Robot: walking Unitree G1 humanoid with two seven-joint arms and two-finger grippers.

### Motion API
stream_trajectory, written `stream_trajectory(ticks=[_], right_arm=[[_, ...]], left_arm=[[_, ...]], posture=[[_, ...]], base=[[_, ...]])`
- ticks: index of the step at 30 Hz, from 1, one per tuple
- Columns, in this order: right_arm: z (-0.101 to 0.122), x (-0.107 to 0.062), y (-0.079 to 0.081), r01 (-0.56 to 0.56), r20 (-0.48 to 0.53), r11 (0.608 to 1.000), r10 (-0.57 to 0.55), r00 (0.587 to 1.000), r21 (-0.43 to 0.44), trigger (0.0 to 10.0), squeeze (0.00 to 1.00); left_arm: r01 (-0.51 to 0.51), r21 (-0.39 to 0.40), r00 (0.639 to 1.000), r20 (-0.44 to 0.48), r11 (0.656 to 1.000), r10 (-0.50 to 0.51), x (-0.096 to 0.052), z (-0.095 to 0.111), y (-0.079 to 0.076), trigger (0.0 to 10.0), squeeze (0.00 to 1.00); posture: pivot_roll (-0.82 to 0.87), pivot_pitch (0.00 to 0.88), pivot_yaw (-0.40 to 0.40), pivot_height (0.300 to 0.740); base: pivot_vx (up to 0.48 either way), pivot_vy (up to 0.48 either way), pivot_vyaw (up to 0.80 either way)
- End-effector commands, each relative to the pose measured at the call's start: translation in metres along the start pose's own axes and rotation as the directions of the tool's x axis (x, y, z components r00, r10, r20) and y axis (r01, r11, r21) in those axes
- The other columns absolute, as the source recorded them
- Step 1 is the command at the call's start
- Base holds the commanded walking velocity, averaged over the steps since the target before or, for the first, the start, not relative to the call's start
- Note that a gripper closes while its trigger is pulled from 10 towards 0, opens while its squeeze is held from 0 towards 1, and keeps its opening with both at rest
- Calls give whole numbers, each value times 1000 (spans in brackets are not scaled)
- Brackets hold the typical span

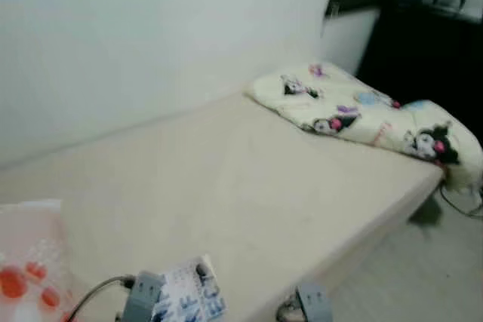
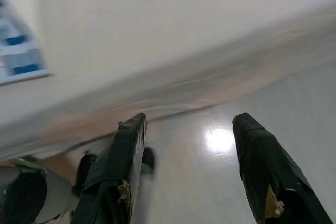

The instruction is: Clean up the room

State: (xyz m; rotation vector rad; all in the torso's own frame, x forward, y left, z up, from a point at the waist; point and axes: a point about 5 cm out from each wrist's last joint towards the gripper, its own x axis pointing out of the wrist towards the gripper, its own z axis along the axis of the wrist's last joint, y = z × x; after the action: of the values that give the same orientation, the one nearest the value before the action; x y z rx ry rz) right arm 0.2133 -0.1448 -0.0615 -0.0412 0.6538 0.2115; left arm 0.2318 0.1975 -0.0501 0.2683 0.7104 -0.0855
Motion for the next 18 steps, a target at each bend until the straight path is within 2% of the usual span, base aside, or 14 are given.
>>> stream_trajectory(ticks=[1,16,18], right_arm=[[-5,-1,3,-6,-19,1000,6,1000,4,10000,0],[-4,-1,3,-7,-19,1000,7,1000,4,10000,0],[-5,-1,3,-7,-20,1000,7,1000,8,10000,0]], left_arm=[[1,17,1000,-29,1000,-1,-3,-10,2,10000,0],[1,24,999,-32,1000,-1,-3,-10,2,10000,0],[1,24,999,-35,1000,0,-3,-11,2,10000,0]], posture=[[-118,0,38,740],[-117,0,40,740],[-116,0,40,740]], base=[[0,-375,0],[0,-292,0],[0,0,-800]])
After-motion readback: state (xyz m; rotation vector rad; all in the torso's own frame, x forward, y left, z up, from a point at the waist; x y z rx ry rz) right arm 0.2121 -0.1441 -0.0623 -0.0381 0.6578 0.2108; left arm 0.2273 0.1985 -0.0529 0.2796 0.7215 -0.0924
